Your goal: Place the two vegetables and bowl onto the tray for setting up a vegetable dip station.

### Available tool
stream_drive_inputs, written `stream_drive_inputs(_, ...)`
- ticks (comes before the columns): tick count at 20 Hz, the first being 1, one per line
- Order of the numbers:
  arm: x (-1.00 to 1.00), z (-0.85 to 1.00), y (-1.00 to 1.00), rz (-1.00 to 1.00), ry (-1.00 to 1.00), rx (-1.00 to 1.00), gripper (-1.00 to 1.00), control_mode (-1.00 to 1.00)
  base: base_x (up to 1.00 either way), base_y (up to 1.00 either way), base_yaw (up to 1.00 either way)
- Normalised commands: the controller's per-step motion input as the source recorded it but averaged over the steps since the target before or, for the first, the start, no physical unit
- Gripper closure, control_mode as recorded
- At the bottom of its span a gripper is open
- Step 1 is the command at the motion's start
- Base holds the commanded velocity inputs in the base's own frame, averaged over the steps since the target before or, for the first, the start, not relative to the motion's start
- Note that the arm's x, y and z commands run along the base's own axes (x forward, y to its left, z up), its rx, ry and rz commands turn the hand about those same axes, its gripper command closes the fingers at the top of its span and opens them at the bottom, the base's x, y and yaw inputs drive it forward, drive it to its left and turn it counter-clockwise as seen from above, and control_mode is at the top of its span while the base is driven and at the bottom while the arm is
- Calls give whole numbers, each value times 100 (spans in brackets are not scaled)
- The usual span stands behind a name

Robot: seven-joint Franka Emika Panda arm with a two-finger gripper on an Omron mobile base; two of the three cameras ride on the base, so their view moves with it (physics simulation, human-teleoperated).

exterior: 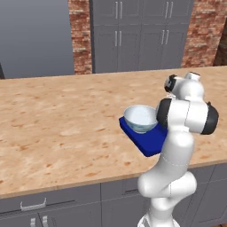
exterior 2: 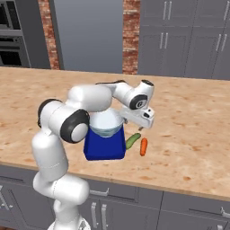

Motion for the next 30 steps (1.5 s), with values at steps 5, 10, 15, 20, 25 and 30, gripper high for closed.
stream_drive_inputs(5, -10, -16, -15, -1, -13, 0, -100, -100, 0, 0, 0)
stream_drive_inputs(10, 19, -14, -11, -3, 6, -1, -100, -100, 0, 0, 0)
stream_drive_inputs(15, 31, -26, 2, -9, 3, -2, -100, -100, 0, 0, 0)
stream_drive_inputs(20, 26, -33, -4, -10, -1, 0, -100, -100, 0, 0, 0)
stream_drive_inputs(25, 3, -38, -5, -10, 0, 0, -100, -100, 0, 0, 0)
stream_drive_inputs(30, 0, -33, 0, -11, 0, 0, -100, -100, 0, 0, 0)
